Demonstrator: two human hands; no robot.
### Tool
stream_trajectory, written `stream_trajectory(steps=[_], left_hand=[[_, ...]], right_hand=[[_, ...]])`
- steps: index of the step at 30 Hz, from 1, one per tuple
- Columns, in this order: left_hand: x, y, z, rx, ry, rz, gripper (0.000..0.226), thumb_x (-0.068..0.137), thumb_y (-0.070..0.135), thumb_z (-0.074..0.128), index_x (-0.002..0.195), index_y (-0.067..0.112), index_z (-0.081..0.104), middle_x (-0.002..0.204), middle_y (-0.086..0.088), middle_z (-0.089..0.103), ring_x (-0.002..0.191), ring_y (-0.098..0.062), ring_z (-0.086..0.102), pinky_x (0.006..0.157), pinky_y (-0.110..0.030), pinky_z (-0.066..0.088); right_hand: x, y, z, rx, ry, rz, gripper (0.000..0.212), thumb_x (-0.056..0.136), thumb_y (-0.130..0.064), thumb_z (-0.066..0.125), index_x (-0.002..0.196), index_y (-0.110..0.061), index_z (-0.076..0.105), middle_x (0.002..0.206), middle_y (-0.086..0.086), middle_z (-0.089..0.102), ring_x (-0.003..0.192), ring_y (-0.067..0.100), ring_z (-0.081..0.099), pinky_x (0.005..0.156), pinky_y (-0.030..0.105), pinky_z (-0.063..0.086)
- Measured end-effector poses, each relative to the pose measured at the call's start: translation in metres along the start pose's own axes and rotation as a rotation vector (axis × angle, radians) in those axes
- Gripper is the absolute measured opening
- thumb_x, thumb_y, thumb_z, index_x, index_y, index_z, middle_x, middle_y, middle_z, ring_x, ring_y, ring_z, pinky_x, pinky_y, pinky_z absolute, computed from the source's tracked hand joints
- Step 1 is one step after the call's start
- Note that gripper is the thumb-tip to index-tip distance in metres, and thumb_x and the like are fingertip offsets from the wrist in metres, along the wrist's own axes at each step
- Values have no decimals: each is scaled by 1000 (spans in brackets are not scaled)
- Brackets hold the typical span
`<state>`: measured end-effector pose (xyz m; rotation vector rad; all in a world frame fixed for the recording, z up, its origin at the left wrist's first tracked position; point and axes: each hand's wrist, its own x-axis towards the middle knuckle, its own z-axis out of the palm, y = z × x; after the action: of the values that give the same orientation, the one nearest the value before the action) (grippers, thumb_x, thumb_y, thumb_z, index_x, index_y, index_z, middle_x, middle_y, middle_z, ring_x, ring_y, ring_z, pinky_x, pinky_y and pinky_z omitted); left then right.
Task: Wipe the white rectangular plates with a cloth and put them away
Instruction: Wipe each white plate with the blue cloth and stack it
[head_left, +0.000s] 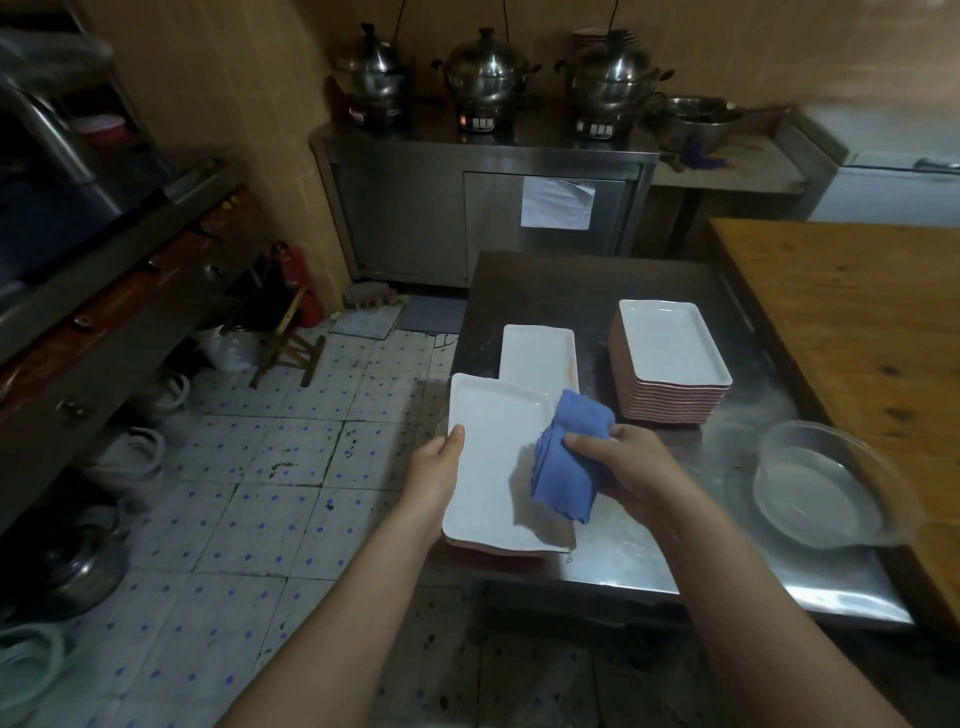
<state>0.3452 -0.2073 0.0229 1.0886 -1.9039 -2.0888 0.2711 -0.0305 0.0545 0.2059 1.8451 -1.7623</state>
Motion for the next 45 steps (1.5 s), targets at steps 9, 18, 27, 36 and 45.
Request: stream_trajectory(steps=[9, 18, 27, 36, 45], left_hand=[[33, -18, 0, 226, 44, 31, 30, 96, 32, 48, 75, 13, 58, 69, -4, 60, 60, -19, 56, 56, -22, 41], [48, -30, 8, 608, 203, 180, 43, 94, 28, 51, 67, -3, 61, 75, -22, 56, 72, -34, 56, 56, -29, 38], [64, -34, 12, 714, 203, 285, 31, 95, 29, 51, 106, 7, 70, 110, -15, 49, 76, -21, 49, 68, -23, 35], [82, -39, 13, 661, 179, 159, 37, 91, 39, 53, 102, 6, 66, 104, -14, 63, 88, -29, 60, 74, -33, 47], [120, -15, 10, 501, 126, 73, 52, 84, 44, 62, 124, 12, 52, 118, -4, 58, 96, -17, 57, 76, -25, 41]], right_hand=[[8, 10, -2, 229, 30, 99, 39, 81, -1, 70, 116, 1, 54, 109, 19, 62, 94, 31, 63, 64, 39, 52], [15, 15, 4, 212, 6, 114, 37, 81, 2, 67, 115, 1, 53, 100, 15, 62, 87, 28, 62, 63, 37, 51], [32, 22, 4, 181, 3, 71, 25, 80, 1, 70, 101, -4, 58, 97, 15, 65, 83, 27, 64, 69, 36, 53], [52, 24, -1, 165, -5, 53, 14, 78, 0, 72, 75, -3, 58, 78, 12, 64, 71, 23, 62, 71, 35, 52], [89, 14, 8, 253, -44, 66, 23, 80, -4, 72, 97, -11, 58, 94, 11, 68, 82, 25, 65, 67, 35, 53]])
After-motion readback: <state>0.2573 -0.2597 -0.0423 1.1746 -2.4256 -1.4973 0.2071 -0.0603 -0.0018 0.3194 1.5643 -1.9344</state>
